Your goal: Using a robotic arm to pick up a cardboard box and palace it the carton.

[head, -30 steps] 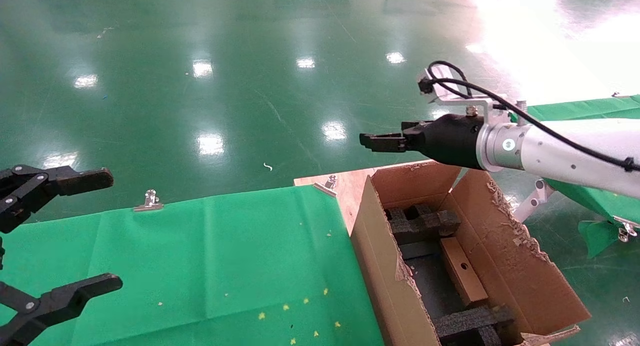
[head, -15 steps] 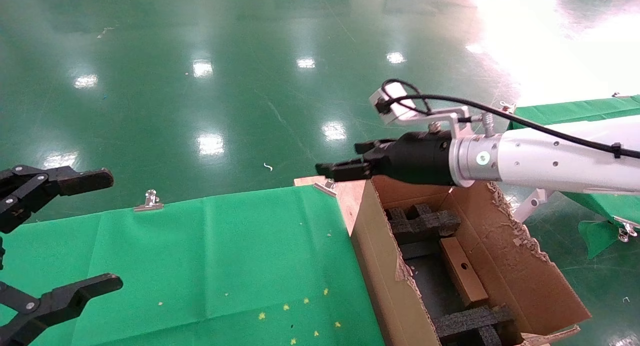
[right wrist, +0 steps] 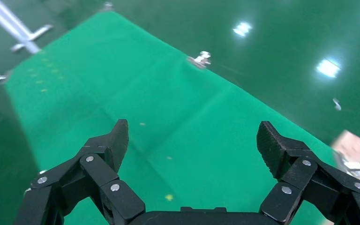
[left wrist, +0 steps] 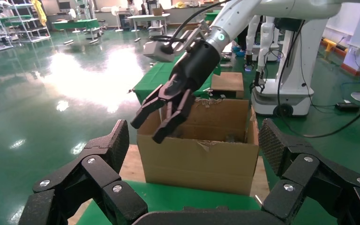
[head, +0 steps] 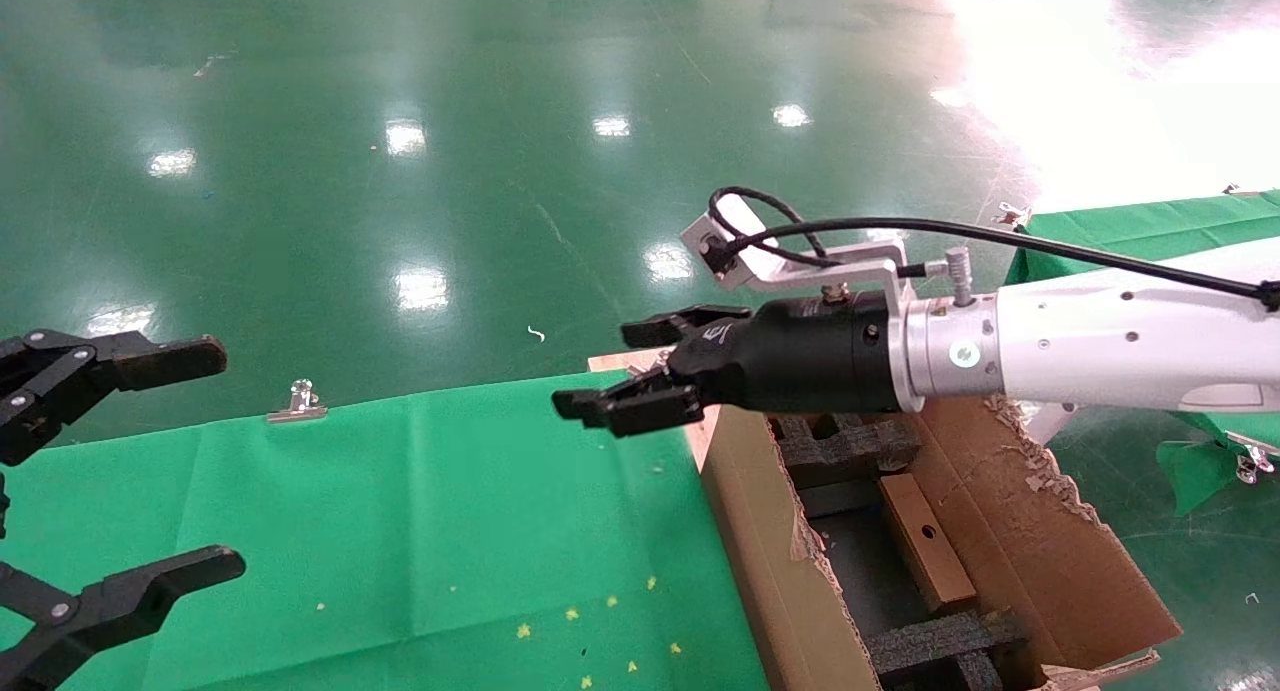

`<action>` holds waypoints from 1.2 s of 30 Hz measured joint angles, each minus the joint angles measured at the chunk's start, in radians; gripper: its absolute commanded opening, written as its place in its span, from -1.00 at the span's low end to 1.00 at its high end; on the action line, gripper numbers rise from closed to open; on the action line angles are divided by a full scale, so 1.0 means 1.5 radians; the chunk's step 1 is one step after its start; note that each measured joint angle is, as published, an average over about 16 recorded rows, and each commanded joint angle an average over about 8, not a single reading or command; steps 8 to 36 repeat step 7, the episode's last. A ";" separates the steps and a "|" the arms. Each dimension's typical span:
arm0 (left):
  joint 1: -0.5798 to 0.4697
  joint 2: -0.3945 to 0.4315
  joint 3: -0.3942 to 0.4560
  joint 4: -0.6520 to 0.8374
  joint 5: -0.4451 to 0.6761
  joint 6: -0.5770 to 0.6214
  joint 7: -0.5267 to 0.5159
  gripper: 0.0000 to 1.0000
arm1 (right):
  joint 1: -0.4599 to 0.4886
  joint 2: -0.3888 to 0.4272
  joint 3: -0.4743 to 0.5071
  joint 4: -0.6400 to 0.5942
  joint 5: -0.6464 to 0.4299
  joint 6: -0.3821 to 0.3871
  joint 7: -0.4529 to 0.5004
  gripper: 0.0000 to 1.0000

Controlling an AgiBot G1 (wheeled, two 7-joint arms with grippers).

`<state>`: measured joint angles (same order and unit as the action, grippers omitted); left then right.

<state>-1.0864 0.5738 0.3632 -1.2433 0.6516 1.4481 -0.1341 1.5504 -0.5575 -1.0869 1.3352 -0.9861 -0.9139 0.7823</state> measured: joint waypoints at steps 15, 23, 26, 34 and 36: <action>0.000 0.000 0.000 0.000 0.000 0.000 0.000 1.00 | -0.039 -0.004 0.066 -0.004 0.021 -0.048 -0.049 1.00; 0.000 0.000 0.000 0.000 0.000 0.000 0.000 1.00 | -0.039 -0.004 0.066 -0.004 0.021 -0.048 -0.049 1.00; 0.000 0.000 0.000 0.000 0.000 0.000 0.000 1.00 | -0.039 -0.004 0.066 -0.004 0.021 -0.048 -0.049 1.00; 0.000 0.000 0.000 0.000 0.000 0.000 0.000 1.00 | -0.039 -0.004 0.066 -0.004 0.021 -0.048 -0.049 1.00; 0.000 0.000 0.000 0.000 0.000 0.000 0.000 1.00 | -0.039 -0.004 0.066 -0.004 0.021 -0.048 -0.049 1.00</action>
